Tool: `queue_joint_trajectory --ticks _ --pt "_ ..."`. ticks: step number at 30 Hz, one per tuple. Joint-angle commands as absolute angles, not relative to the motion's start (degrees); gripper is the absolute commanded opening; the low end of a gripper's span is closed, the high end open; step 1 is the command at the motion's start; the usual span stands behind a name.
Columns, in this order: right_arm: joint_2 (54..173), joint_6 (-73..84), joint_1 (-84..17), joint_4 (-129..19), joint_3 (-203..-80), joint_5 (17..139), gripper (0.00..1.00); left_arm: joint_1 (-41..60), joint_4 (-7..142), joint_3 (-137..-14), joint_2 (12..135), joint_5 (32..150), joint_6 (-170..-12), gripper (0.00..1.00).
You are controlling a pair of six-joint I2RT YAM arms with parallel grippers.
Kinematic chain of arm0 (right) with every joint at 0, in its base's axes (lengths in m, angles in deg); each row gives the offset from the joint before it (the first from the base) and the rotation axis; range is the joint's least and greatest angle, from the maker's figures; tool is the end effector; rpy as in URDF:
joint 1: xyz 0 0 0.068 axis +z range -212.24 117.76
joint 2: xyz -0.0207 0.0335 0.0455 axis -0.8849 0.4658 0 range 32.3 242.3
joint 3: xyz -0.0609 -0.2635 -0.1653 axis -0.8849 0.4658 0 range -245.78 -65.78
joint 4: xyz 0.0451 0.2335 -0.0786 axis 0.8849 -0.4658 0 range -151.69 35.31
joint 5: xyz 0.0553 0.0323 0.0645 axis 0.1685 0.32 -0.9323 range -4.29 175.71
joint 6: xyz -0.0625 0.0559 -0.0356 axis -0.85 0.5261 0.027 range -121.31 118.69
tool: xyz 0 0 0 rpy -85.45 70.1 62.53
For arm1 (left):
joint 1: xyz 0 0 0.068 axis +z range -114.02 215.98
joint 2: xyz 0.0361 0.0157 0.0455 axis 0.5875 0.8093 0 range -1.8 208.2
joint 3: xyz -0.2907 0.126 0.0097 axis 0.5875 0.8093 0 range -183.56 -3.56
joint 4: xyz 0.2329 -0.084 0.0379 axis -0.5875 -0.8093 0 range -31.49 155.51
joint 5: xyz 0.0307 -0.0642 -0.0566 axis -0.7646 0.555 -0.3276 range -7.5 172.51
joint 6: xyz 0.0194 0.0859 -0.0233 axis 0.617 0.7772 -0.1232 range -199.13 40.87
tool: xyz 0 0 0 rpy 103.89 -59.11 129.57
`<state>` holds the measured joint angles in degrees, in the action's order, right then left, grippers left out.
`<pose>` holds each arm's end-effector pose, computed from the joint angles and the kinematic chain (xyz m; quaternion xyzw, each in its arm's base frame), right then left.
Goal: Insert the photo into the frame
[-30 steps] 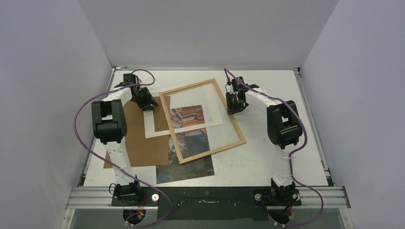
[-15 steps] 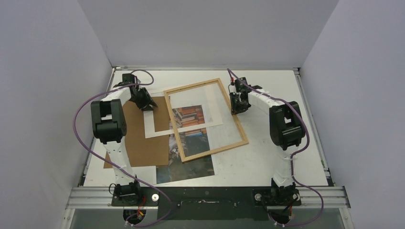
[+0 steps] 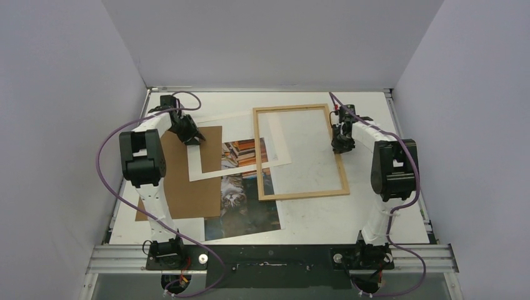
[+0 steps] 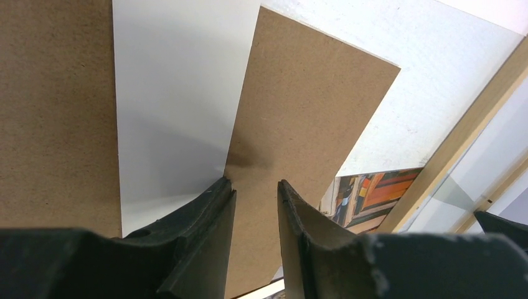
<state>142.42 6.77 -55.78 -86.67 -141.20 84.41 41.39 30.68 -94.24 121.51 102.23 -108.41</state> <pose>0.4110 0.0484 0.1777 0.0115 0.9792 0.0367 0.1990 0.4770 0.0176 0.1576 -0.2562 0.9323 -0.2041 0.1537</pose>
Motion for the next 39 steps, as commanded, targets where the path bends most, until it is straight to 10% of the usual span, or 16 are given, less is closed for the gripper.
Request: queue_joint_trajectory --ticks 1,7,14,23,39 --pt "140.94 1.38 -60.81 -84.37 -140.06 87.31 0.12 42.48 24.81 -98.25 123.08 97.01 -106.37 0.31" --pt "141.42 -0.87 -62.11 -86.04 -144.44 86.25 0.22 42.48 21.19 -104.04 123.53 97.12 -105.15 0.34" --pt "132.50 6.85 -61.43 -86.14 -145.35 76.09 0.67 42.76 20.52 -104.27 118.85 96.35 -105.11 0.45" --pt "136.16 24.56 -46.39 -82.98 -152.91 74.24 0.67 44.56 19.74 -95.65 115.67 91.64 -105.41 0.58" --pt "157.90 45.23 -24.45 -68.50 -167.43 63.32 0.59 45.29 25.03 -77.90 107.98 101.33 -109.63 0.51"
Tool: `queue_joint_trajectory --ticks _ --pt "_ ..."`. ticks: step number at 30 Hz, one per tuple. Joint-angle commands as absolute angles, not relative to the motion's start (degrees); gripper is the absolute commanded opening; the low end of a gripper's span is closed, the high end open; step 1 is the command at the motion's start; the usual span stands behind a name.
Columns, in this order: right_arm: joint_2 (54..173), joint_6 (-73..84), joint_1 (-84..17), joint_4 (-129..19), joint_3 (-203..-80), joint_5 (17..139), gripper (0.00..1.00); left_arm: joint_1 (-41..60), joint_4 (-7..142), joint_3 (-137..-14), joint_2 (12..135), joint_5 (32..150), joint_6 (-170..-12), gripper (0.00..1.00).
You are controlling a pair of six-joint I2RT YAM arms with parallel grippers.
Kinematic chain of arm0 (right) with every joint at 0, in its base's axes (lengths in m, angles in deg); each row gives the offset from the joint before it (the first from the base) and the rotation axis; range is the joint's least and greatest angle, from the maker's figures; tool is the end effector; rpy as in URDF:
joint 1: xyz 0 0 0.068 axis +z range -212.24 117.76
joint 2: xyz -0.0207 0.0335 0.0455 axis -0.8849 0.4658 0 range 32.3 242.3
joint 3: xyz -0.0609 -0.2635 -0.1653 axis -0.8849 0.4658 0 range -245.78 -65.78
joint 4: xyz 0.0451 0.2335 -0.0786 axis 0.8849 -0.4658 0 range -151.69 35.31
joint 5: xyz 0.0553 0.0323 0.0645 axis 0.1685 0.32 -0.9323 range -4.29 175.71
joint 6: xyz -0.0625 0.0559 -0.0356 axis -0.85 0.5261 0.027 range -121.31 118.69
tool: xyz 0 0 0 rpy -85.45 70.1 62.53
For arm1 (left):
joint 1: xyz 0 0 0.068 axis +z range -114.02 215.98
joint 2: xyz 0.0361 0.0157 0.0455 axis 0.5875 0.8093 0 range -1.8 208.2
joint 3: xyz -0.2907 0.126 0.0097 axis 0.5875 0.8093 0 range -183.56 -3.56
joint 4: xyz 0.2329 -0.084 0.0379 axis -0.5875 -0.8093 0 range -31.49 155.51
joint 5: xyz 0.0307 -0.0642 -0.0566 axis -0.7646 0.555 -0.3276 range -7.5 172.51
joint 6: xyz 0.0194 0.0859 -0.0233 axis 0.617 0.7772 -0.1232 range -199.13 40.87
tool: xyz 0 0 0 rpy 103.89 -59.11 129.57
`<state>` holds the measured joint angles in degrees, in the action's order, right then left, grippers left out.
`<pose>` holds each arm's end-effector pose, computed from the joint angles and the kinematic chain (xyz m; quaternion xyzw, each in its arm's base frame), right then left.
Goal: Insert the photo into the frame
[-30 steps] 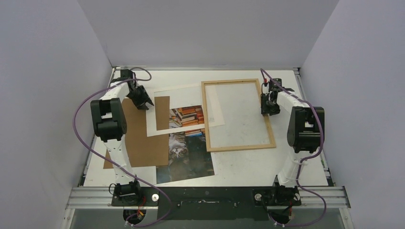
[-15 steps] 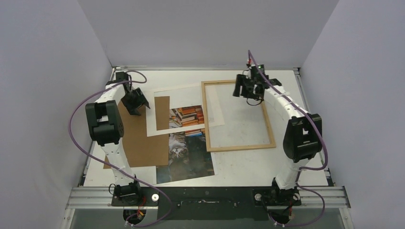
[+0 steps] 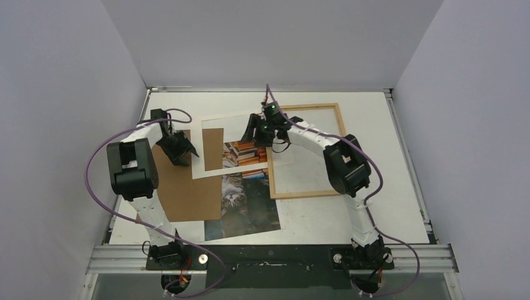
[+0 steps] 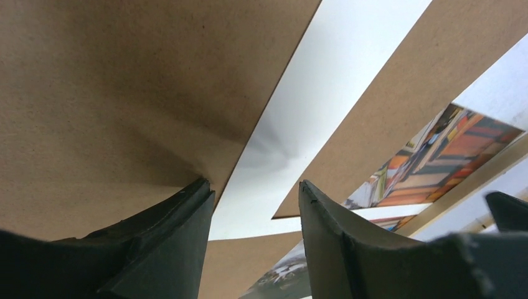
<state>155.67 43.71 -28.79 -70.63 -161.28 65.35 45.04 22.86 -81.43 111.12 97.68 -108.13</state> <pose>0.4290 0.3175 0.2117 0.0222 0.9077 0.3702 0.1962 0.3968 0.0417 0.1644 -0.3080 0.9363 -0.1476 0.0819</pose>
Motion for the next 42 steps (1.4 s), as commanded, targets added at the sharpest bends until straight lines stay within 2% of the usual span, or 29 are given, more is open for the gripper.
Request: queue_joint_trajectory --ticks 1,10,14,22,31,42 --pt "158.95 44.75 -23.66 -68.51 -168.59 63.46 0.59 45.29 25.42 -76.91 107.73 101.92 -109.86 0.51" --pt "167.78 43.23 -18.11 -70.48 -177.91 63.02 0.59 45.91 28.78 -71.26 104.63 108.39 -111.96 0.50" --pt "170.06 42.63 -17.08 -71.52 -179.31 63.27 0.60 46.84 33.04 -68.51 104.54 113.51 -114.14 0.50" --pt "173.72 42.62 -16.69 -72.47 -180.91 60.07 0.60 47.40 35.14 -66.32 104.11 114.47 -112.82 0.50" --pt "172.56 44.63 -15.18 -68.47 -178.48 57.05 0.46 48.82 38.88 -63.70 102.36 120.47 -115.27 0.43" --pt "173.20 46.66 -14.19 -65.12 -177.31 51.16 0.53 50.13 40.86 -63.03 100.82 127.70 -115.93 0.41"
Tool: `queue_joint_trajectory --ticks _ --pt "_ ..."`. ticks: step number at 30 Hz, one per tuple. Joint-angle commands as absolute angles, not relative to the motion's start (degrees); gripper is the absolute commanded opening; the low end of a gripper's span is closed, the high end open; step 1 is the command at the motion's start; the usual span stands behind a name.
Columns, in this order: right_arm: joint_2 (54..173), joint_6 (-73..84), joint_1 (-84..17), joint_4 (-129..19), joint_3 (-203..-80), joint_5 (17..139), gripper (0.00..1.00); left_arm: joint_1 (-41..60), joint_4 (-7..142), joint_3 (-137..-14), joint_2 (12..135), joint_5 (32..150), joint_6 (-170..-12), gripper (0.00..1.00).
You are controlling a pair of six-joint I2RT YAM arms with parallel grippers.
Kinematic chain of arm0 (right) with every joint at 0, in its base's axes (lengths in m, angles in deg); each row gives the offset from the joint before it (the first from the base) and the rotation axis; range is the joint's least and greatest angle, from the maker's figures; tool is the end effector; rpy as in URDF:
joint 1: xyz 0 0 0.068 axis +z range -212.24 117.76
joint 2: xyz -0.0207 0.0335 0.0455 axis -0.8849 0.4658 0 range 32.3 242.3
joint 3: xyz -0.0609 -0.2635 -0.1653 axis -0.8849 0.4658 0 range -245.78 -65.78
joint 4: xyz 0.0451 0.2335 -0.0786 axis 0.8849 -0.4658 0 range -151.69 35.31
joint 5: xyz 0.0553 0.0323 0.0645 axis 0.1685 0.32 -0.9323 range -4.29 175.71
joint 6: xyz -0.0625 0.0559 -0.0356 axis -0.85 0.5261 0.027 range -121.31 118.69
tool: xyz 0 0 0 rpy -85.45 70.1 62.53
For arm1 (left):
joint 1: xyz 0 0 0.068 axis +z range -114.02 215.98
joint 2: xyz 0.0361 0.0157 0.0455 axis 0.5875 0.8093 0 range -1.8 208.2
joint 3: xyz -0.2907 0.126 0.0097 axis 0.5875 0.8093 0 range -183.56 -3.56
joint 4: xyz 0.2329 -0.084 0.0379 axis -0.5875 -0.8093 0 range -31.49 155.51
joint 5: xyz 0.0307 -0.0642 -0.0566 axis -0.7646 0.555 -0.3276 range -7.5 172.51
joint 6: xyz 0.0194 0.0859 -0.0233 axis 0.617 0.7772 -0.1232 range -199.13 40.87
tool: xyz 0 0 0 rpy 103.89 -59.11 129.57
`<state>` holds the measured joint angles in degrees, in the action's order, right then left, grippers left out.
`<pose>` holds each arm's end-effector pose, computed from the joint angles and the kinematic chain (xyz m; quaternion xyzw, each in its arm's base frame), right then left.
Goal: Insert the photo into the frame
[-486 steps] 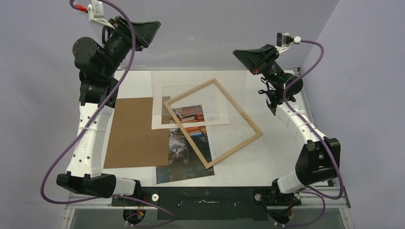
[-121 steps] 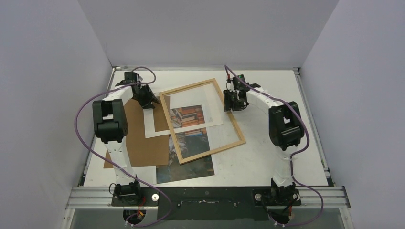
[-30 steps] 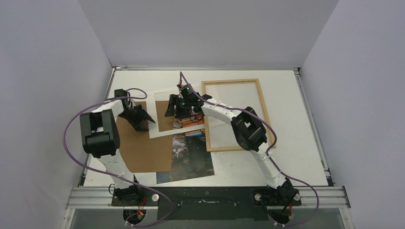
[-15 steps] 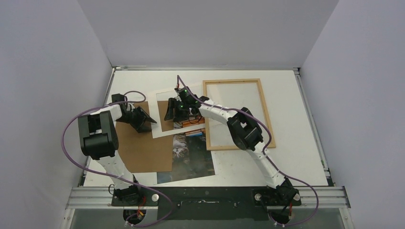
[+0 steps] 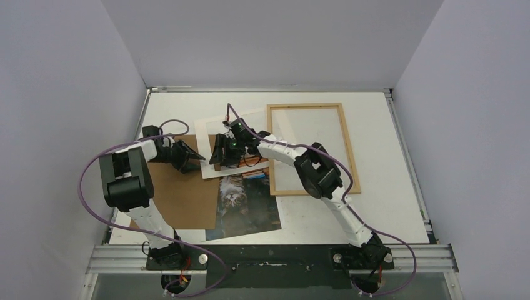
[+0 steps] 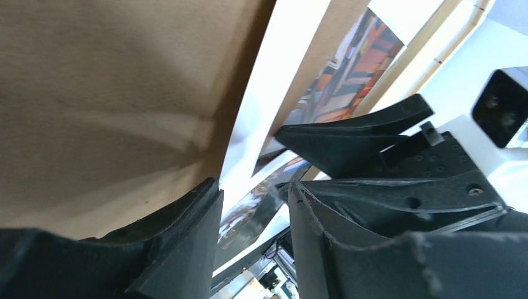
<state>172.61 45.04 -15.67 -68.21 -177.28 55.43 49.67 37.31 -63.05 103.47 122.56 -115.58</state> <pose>0.3813 0.4626 0.1539 -0.1073 0.8827 0.4474 0.0955 0.3474 0.0306 0.1555 -0.3511 0.8629 -0.3583 0.0614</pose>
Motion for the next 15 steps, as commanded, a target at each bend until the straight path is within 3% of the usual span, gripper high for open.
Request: queue_joint_trajectory --ticks 1,8,15 --pt "173.31 46.94 -14.09 -64.71 -177.31 50.64 0.53 50.13 41.15 -62.83 100.63 128.16 -116.14 0.41" --pt "173.70 49.91 -13.99 -57.95 -175.47 45.38 0.60 50.10 42.89 -62.24 100.19 130.32 -117.59 0.41" --pt "174.32 55.34 -14.31 -46.31 -172.22 39.49 0.60 50.36 42.93 -62.01 98.99 129.56 -118.07 0.40"
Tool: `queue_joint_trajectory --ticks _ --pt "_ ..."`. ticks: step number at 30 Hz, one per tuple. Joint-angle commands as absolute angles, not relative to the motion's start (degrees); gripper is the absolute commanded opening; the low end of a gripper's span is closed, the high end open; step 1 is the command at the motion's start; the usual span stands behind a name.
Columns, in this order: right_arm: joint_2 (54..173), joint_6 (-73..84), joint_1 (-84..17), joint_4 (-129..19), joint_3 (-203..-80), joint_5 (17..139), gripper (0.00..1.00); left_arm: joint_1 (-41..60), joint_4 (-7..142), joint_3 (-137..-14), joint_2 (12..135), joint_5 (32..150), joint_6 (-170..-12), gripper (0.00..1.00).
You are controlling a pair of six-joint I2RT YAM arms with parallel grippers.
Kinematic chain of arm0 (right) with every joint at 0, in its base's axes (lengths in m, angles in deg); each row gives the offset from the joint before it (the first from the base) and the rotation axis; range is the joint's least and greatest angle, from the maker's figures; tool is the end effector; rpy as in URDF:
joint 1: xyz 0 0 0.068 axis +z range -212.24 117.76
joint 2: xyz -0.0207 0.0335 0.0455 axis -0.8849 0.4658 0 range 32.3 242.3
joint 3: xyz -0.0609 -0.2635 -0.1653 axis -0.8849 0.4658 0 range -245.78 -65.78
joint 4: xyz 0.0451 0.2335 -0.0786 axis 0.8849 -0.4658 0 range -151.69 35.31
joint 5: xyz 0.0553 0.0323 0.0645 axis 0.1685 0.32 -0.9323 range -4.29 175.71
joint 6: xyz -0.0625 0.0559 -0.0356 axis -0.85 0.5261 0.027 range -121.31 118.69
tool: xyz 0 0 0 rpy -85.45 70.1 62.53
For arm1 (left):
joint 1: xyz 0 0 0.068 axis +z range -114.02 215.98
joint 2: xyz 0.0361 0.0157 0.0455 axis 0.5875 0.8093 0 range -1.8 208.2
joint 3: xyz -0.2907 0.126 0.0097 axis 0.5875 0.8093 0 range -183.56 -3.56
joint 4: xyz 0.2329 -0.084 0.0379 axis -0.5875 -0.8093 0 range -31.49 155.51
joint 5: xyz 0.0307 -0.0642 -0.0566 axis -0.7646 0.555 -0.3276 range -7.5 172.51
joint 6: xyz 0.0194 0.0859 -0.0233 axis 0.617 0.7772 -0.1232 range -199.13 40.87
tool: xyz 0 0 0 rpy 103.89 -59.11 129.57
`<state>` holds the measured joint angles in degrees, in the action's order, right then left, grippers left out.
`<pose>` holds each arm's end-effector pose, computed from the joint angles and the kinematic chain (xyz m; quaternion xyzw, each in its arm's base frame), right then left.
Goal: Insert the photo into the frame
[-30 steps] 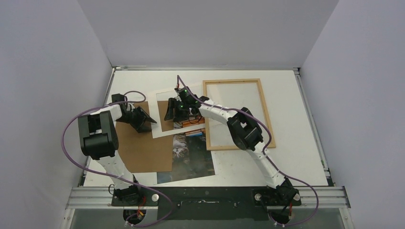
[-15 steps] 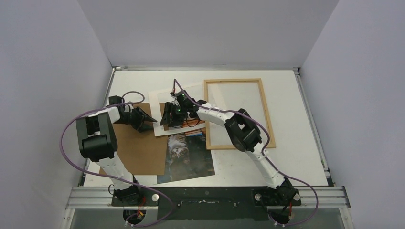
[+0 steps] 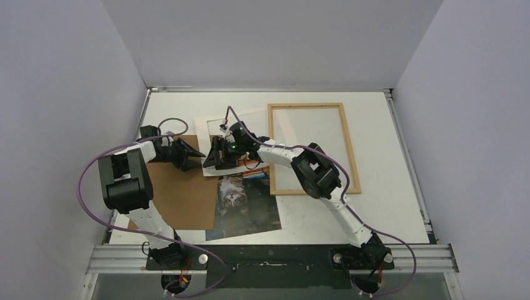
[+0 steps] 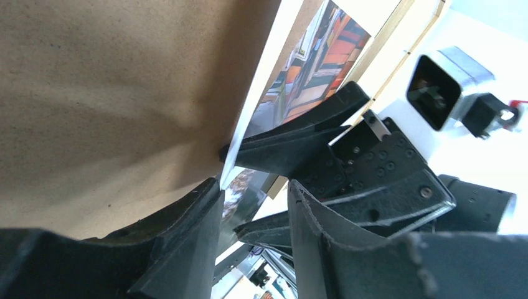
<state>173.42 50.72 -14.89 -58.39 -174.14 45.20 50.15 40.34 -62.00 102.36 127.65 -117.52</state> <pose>0.3667 0.4763 0.1511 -0.1216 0.8433 0.5222 0.0376 0.3482 0.0283 0.1641 -0.3461 0.8447 -0.4022 0.0705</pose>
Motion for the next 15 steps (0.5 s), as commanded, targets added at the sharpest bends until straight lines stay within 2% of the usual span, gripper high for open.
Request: queue_joint_trajectory --ticks 1,3,5,8,12,15 --pt "173.99 56.48 -14.47 -44.33 -171.34 39.30 0.60 50.51 42.85 -61.88 98.48 129.08 -117.98 0.40" --pt "173.36 58.09 -14.86 -40.96 -169.91 38.86 0.59 51.01 42.29 -62.00 97.40 127.61 -117.28 0.47" --pt "173.03 60.14 -15.33 -37.39 -168.73 38.51 0.57 51.53 40.72 -62.35 96.44 125.57 -116.01 0.60" --pt "172.91 67.41 -16.18 -25.49 -165.97 37.34 0.53 51.71 36.93 -63.95 94.71 120.90 -112.53 0.72" --pt "173.89 81.06 -17.99 -4.24 -163.73 35.93 0.50 51.92 35.10 -64.96 91.39 115.25 -111.45 0.79" --pt "174.03 86.07 -18.73 2.74 -163.26 35.50 0.50 51.94 37.64 -64.66 88.88 114.61 -112.39 0.83"
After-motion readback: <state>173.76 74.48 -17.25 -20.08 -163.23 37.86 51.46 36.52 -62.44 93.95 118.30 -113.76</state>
